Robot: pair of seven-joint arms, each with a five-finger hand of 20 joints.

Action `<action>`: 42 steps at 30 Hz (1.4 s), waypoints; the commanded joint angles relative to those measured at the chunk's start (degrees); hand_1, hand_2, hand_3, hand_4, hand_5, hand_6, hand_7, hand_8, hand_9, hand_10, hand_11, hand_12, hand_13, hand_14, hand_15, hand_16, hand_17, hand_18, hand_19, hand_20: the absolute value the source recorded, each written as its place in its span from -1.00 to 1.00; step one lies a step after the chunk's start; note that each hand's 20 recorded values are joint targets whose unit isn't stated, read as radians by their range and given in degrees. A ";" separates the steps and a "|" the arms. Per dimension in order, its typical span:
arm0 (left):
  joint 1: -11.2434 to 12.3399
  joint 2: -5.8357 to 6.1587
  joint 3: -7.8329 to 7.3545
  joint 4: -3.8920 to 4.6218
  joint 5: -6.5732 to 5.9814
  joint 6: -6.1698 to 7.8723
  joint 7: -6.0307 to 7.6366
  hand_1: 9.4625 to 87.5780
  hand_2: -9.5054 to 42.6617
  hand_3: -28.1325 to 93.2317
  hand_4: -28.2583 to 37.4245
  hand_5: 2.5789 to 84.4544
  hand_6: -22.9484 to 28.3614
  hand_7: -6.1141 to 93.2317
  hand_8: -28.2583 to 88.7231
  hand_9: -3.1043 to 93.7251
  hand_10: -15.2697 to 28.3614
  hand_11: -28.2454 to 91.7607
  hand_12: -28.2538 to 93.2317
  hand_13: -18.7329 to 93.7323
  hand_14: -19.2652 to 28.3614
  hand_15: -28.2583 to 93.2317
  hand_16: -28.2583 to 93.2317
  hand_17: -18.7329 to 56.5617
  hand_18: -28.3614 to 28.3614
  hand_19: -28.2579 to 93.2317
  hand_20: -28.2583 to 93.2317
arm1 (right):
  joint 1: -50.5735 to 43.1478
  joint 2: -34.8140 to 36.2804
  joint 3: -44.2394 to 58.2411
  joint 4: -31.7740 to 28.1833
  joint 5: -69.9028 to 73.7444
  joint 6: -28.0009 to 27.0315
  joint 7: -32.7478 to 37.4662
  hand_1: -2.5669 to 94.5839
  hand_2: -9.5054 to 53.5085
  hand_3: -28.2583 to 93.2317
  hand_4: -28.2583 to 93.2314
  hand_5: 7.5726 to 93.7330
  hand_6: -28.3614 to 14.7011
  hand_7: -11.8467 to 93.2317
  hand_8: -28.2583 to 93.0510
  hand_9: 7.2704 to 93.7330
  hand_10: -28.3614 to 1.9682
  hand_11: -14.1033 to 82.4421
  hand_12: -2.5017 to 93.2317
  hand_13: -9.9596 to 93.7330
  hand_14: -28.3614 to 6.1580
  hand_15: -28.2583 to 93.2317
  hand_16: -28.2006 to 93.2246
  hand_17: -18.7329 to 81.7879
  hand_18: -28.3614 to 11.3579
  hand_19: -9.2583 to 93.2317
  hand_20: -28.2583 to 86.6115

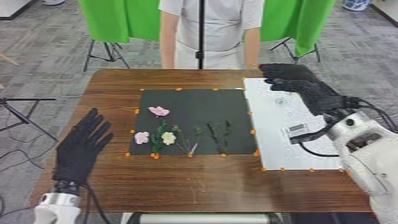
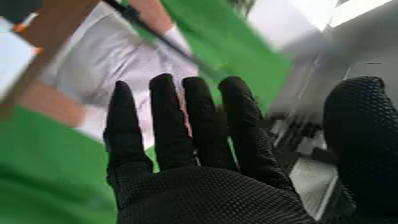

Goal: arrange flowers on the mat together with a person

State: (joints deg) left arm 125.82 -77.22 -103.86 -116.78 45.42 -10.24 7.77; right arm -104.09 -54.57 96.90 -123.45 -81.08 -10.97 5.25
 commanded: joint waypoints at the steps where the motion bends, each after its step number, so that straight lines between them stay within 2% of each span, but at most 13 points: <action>1: 2.13 1.36 2.02 -0.06 -1.46 1.05 1.46 -0.63 -0.76 0.62 -0.91 -0.34 0.00 -0.60 -0.65 -0.50 0.16 -0.34 -0.23 -0.37 0.31 -0.34 -0.42 -0.82 0.75 0.10 -0.38 | -22.64 -7.68 13.60 -4.92 12.97 8.69 -2.78 -0.66 -0.56 0.82 -0.93 -0.24 0.13 -0.56 -0.67 -0.28 -0.09 -0.51 -0.50 -0.22 -0.15 -0.26 -0.07 -0.51 -0.72 0.03 -0.05; 8: 1.97 3.73 3.96 0.17 -2.98 2.49 3.82 -0.63 -0.76 0.62 -0.91 -0.34 0.00 -0.60 -0.65 -0.50 0.17 -0.34 -0.22 -0.36 0.31 -0.33 -0.42 -0.82 0.75 0.10 -0.37 | -24.70 -9.34 12.33 -4.32 15.46 12.80 -5.22 -0.64 -0.62 0.84 -0.93 -0.21 0.11 -0.51 -0.68 -0.24 -0.13 -0.44 -0.48 -0.18 -0.16 -0.16 -0.07 -0.48 -0.72 0.10 -0.01; 16: 0.75 3.66 4.86 0.99 -3.01 1.65 3.21 -0.63 -0.76 0.62 -0.92 -0.34 0.00 -0.60 -0.65 -0.50 0.17 -0.34 -0.23 -0.36 0.32 -0.32 -0.42 -0.82 0.75 0.10 -0.37 | -24.67 -10.73 12.89 -3.80 14.98 12.54 -6.18 -0.63 -0.63 0.86 -0.94 -0.18 0.09 -0.47 -0.70 -0.22 -0.15 -0.38 -0.48 -0.16 -0.15 -0.09 -0.11 -0.47 -0.71 0.13 0.00; 20: 0.95 3.76 4.81 1.03 -3.03 1.92 3.07 -0.63 -0.76 0.62 -0.92 -0.34 0.00 -0.60 -0.65 -0.49 0.17 -0.34 -0.23 -0.36 0.32 -0.31 -0.42 -0.81 0.75 0.10 -0.37 | -24.16 -11.05 12.82 -3.46 13.66 11.36 -5.54 -0.63 -0.63 0.86 -0.94 -0.18 0.08 -0.47 -0.70 -0.21 -0.15 -0.37 -0.48 -0.16 -0.16 -0.08 -0.13 -0.47 -0.71 0.13 0.00; 25: 0.26 3.31 5.14 1.64 -3.17 1.23 2.35 -0.63 -0.76 0.62 -0.91 -0.34 0.00 -0.60 -0.65 -0.49 0.17 -0.34 -0.23 -0.35 0.33 -0.31 -0.42 -0.81 0.75 0.11 -0.37 | -24.21 -11.29 12.81 -3.46 13.45 10.30 -4.74 -0.62 -0.62 0.86 -0.94 -0.18 0.10 -0.46 -0.70 -0.22 -0.15 -0.37 -0.49 -0.16 -0.16 -0.06 -0.15 -0.47 -0.71 0.14 0.00; 26: -0.03 3.47 5.38 1.81 -3.30 1.58 2.50 -0.63 -0.76 0.62 -0.91 -0.34 0.00 -0.60 -0.65 -0.49 0.17 -0.34 -0.23 -0.35 0.33 -0.31 -0.42 -0.81 0.76 0.11 -0.37 | -23.79 -10.96 12.30 -3.27 13.61 10.49 -4.57 -0.62 -0.62 0.86 -0.94 -0.18 0.11 -0.46 -0.71 -0.22 -0.15 -0.37 -0.49 -0.16 -0.16 -0.06 -0.15 -0.47 -0.71 0.14 0.00; 28: -0.59 3.17 5.31 2.11 -3.03 0.86 2.22 -0.63 -0.76 0.62 -0.91 -0.34 0.00 -0.60 -0.65 -0.48 0.17 -0.34 -0.23 -0.35 0.33 -0.30 -0.42 -0.81 0.76 0.11 -0.37 | -23.29 -10.76 12.00 -3.13 13.67 10.18 -4.18 -0.62 -0.61 0.86 -0.94 -0.18 0.11 -0.46 -0.71 -0.22 -0.15 -0.37 -0.49 -0.16 -0.16 -0.06 -0.16 -0.47 -0.71 0.14 0.00; 32: -0.47 3.28 5.55 2.11 -2.82 0.20 2.34 -0.63 -0.76 0.62 -0.91 -0.34 0.01 -0.60 -0.65 -0.48 0.17 -0.33 -0.23 -0.35 0.33 -0.30 -0.43 -0.81 0.75 0.11 -0.37 | -22.86 -10.46 11.65 -2.93 13.66 10.55 -4.56 -0.62 -0.61 0.86 -0.94 -0.19 0.11 -0.46 -0.71 -0.22 -0.14 -0.37 -0.49 -0.16 -0.16 -0.06 -0.16 -0.47 -0.71 0.14 0.00; 37: -0.26 3.62 5.51 1.92 -2.95 0.49 2.52 -0.62 -0.76 0.62 -0.91 -0.34 0.01 -0.60 -0.65 -0.48 0.17 -0.33 -0.23 -0.35 0.33 -0.30 -0.43 -0.81 0.76 0.11 -0.37 | -22.85 -10.50 10.91 -3.16 13.94 11.26 -5.00 -0.63 -0.60 0.86 -0.94 -0.19 0.10 -0.46 -0.71 -0.22 -0.15 -0.37 -0.49 -0.16 -0.16 -0.05 -0.17 -0.47 -0.71 0.14 0.00; 38: 0.23 3.88 5.55 1.69 -3.03 0.88 2.96 -0.62 -0.76 0.62 -0.91 -0.34 0.01 -0.60 -0.65 -0.48 0.17 -0.33 -0.23 -0.35 0.33 -0.30 -0.43 -0.81 0.76 0.11 -0.37 | -22.52 -10.45 10.82 -3.09 13.75 10.66 -4.80 -0.63 -0.60 0.86 -0.94 -0.19 0.10 -0.46 -0.71 -0.22 -0.15 -0.37 -0.49 -0.16 -0.16 -0.05 -0.17 -0.47 -0.71 0.14 0.00; 40: 0.73 3.74 5.62 1.60 -3.27 1.30 2.85 -0.62 -0.76 0.62 -0.91 -0.34 0.01 -0.60 -0.65 -0.48 0.17 -0.33 -0.23 -0.35 0.33 -0.30 -0.43 -0.81 0.76 0.11 -0.37 | -22.49 -10.07 10.69 -3.15 13.49 10.86 -4.44 -0.63 -0.60 0.86 -0.94 -0.19 0.10 -0.46 -0.71 -0.22 -0.15 -0.37 -0.49 -0.16 -0.16 -0.05 -0.17 -0.47 -0.71 0.14 0.00; 41: 1.18 2.95 5.34 1.48 -3.09 1.08 2.20 -0.62 -0.76 0.62 -0.90 -0.34 0.01 -0.60 -0.65 -0.48 0.17 -0.33 -0.23 -0.34 0.33 -0.30 -0.43 -0.81 0.75 0.11 -0.37 | -22.34 -10.12 10.75 -3.12 13.74 10.96 -3.84 -0.63 -0.60 0.86 -0.94 -0.19 0.10 -0.46 -0.71 -0.22 -0.15 -0.37 -0.49 -0.16 -0.16 -0.05 -0.17 -0.47 -0.71 0.14 0.00; 42: 1.64 3.14 5.53 1.45 -3.33 1.34 2.12 -0.62 -0.76 0.62 -0.90 -0.33 0.01 -0.60 -0.65 -0.48 0.17 -0.33 -0.23 -0.34 0.33 -0.30 -0.43 -0.81 0.75 0.11 -0.37 | -22.03 -10.16 10.75 -2.94 13.96 10.94 -3.39 -0.63 -0.60 0.87 -0.94 -0.19 0.10 -0.46 -0.71 -0.22 -0.15 -0.37 -0.49 -0.16 -0.16 -0.05 -0.17 -0.47 -0.71 0.14 0.00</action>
State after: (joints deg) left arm 125.08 -73.46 -98.46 -115.08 42.51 -9.22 10.69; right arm -126.59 -65.26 107.97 -126.37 -66.98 -0.25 0.68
